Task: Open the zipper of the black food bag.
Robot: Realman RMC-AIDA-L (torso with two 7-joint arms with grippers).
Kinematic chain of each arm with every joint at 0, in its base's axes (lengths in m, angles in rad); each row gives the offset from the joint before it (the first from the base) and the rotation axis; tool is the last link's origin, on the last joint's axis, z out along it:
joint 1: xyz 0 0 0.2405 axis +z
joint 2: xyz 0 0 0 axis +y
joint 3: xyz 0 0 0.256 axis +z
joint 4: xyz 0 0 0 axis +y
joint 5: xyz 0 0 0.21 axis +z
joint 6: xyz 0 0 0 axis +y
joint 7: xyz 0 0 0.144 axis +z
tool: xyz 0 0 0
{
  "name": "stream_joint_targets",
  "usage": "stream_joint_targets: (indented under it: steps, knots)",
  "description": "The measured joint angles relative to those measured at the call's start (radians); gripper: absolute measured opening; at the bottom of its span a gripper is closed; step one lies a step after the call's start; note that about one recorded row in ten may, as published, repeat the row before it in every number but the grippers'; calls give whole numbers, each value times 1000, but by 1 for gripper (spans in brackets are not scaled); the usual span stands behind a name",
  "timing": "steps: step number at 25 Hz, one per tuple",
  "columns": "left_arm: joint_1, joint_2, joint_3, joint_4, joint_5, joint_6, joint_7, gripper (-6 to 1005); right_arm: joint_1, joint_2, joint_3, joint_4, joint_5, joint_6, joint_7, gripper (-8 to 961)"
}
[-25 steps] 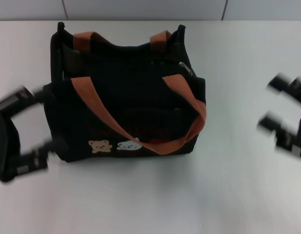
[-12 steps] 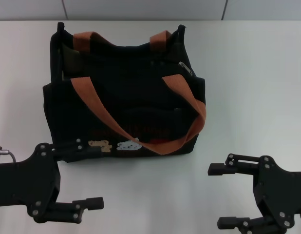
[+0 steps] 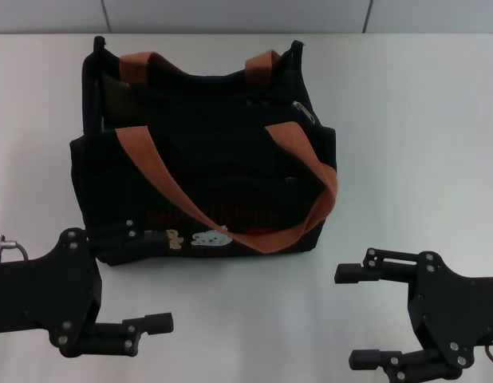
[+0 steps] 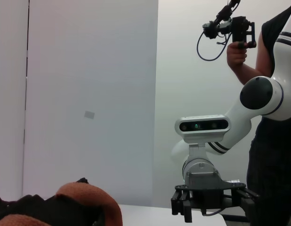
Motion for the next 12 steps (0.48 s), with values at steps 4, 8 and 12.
stream_joint_targets:
  steps: [4, 8, 12]
  knots:
    - [0, -5, -13, -1, 0, -1, 0, 819, 0, 1, 6, 0, 1, 1, 0, 821]
    - [1, -8, -26, -1, 1, -3, 0, 819, 0, 2, 8, 1, 2, 1, 1, 822]
    - [1, -14, -39, -1, 1, -3, 0, 819, 0, 2, 8, 3, 3, 3, 1, 822]
